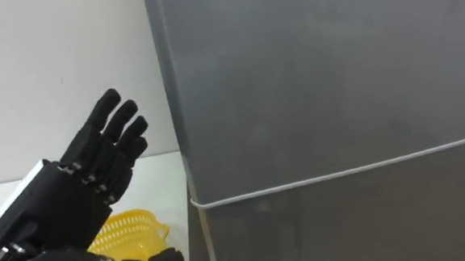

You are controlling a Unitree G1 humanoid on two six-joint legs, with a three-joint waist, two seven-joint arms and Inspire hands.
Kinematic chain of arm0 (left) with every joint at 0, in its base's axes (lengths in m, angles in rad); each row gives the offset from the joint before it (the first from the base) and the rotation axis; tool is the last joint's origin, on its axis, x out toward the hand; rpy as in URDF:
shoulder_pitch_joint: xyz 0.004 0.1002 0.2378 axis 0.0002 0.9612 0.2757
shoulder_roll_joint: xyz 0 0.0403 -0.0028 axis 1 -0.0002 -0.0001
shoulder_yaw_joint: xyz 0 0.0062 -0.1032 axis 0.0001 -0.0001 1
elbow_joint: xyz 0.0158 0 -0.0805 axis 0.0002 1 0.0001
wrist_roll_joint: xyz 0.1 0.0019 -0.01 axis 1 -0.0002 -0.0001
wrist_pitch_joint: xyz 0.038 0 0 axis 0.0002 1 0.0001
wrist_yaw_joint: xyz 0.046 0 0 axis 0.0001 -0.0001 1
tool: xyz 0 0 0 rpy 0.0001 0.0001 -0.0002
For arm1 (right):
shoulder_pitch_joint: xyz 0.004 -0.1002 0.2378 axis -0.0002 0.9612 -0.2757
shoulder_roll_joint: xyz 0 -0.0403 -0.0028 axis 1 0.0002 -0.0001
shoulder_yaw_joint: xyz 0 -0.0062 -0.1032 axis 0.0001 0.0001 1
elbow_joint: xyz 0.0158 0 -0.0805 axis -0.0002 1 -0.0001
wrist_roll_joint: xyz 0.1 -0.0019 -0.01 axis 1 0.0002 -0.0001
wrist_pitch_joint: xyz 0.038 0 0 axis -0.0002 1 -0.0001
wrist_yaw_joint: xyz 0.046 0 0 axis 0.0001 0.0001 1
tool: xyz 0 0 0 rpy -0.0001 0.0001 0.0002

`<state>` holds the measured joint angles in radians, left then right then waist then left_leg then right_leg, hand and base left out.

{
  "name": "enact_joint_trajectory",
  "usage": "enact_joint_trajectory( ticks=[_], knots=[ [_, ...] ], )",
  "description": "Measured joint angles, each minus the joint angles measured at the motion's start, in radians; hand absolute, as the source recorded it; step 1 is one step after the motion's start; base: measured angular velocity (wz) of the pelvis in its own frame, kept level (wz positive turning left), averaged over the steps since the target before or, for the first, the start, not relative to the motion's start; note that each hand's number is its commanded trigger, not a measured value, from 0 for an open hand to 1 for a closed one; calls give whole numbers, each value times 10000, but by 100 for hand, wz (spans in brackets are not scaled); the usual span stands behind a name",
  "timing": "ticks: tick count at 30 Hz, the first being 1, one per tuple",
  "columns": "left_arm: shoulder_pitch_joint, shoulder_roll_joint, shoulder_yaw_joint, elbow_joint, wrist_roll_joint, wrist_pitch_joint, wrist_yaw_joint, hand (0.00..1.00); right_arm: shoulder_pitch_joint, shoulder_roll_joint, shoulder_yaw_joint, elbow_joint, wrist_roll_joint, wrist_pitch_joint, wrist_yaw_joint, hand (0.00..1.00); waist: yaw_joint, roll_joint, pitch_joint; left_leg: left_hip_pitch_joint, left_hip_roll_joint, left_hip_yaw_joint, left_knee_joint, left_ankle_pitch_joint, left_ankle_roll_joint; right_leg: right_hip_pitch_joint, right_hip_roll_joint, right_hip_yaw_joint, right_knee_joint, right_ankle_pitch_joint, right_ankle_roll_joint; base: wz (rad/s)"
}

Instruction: Retrieve from the upper fridge

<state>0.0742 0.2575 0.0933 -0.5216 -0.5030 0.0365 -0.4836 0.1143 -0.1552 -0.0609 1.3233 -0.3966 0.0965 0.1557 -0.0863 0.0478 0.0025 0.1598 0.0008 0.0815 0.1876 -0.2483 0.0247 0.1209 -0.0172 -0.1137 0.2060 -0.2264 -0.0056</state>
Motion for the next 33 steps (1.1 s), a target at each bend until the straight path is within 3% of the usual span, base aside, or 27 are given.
enact_joint_trajectory(
  ticks=[9, 17, 29, 30, 31, 32, 33],
  knots=[
    [-2, -2, -669, -2, -54, 343, -432, 0, -148, -107, 76, 13, 5, 268, -157, 0, -44, -14, 4, 10, 32, 9, 12, 1, -1, -50, 36, 104, -4, 13, -24, -1],
    [-15, -2, -672, -32, -59, 352, -458, 0, -185, -105, 393, 26, 9, 251, -369, 0, -183, -55, 0, -61, 24, 8, 10, 1, -1, 4, 27, 48, -22, 20, -19, 0],
    [-569, 0, -613, -31, -50, 455, -362, 0, -160, -126, 387, 24, 35, 253, -442, 0, -176, -26, -3, -168, 31, 110, 12, 1, -3, -90, 32, 69, -39, 21, -19, -1],
    [-675, 1, -610, -31, -49, 457, -318, 30, -162, -136, 387, 24, 72, 253, -444, 0, -177, 6, -16, -186, 29, 111, 16, 1, -3, -108, 29, 65, -36, 21, -19, 0],
    [-773, 5, -603, -31, -49, 457, -271, 92, -164, -151, 387, 22, 78, 253, -449, 0, -175, 21, -27, -205, 29, 111, 16, 1, -3, -151, 29, 64, -27, 21, -19, 0],
    [-830, 6, -598, -31, -46, 457, -253, 100, -171, -159, 386, 20, 84, 252, -453, 0, -172, 42, -40, -237, 30, 111, 17, 1, -3, -168, 29, 63, -21, 22, -19, 0],
    [-924, 6, -602, -31, -48, 457, -203, 100, -177, -172, 388, 24, 85, 250, -462, 0, -192, 88, -70, -252, 33, 111, 17, 2, -3, -182, 29, 54, -17, 25, -21, 0]
  ],
)
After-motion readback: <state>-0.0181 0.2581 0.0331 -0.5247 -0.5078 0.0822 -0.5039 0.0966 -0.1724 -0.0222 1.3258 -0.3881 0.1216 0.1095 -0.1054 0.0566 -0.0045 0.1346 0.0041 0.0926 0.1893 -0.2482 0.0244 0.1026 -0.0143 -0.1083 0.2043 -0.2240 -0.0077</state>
